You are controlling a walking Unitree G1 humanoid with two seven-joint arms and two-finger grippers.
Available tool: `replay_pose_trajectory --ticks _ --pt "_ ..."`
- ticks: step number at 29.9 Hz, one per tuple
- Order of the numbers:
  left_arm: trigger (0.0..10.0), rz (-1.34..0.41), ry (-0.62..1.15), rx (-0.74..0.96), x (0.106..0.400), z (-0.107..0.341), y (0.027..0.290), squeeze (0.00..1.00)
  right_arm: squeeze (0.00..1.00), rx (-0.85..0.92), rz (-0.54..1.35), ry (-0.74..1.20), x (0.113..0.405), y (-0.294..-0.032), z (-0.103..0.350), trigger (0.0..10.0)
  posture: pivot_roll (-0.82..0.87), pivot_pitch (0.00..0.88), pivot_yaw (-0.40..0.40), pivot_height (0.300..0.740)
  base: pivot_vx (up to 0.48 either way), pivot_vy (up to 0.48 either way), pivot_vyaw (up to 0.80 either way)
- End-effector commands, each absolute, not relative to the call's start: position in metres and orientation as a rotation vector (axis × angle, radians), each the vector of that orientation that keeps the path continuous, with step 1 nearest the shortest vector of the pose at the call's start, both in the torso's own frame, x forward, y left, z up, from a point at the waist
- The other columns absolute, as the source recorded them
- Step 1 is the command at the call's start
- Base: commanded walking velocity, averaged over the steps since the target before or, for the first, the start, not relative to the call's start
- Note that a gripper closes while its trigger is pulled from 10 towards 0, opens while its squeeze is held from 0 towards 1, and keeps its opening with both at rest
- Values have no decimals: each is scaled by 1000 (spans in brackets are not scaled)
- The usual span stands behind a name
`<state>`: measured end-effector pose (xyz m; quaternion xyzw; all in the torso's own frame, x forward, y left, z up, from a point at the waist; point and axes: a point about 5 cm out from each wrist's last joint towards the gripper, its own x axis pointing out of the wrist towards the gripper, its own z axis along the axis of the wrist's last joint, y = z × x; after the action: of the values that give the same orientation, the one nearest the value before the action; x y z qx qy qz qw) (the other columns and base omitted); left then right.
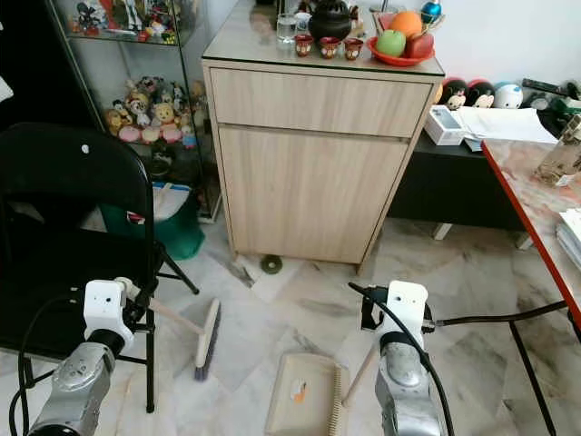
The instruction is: Sweep floor
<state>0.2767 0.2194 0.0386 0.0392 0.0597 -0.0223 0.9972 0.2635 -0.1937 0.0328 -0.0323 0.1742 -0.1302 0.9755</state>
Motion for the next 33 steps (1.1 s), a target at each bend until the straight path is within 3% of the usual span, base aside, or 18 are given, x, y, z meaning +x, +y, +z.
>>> replay_pose_trajectory --ticks 1,26,27,28,29,33 --pt "10000 -63 121 111 276 38 218 0 0 -82 -261 371 266 -195 30 10000 -80 62 -48 740 0 0 0" --pt "10000 -76 120 135 275 37 218 0 0 -93 -221 431 270 -186 12 10000 -67 58 -46 740 0 0 0" --pt "10000 -76 119 136 275 37 218 0 0 -94 -222 427 270 -187 12 4000 -67 58 -46 740 0 0 0" --pt "10000 -76 119 136 275 37 218 0 0 -96 -223 427 270 -187 12 4000 -67 58 -46 740 0 0 0" --pt "10000 -76 119 136 275 38 218 0 0 -97 -223 426 271 -187 12 0 -67 58 -46 740 0 0 0" --pt "10000 -77 119 137 276 38 218 0 0 -99 -224 424 271 -187 12 0 -66 52 -46 740 0 0 0"
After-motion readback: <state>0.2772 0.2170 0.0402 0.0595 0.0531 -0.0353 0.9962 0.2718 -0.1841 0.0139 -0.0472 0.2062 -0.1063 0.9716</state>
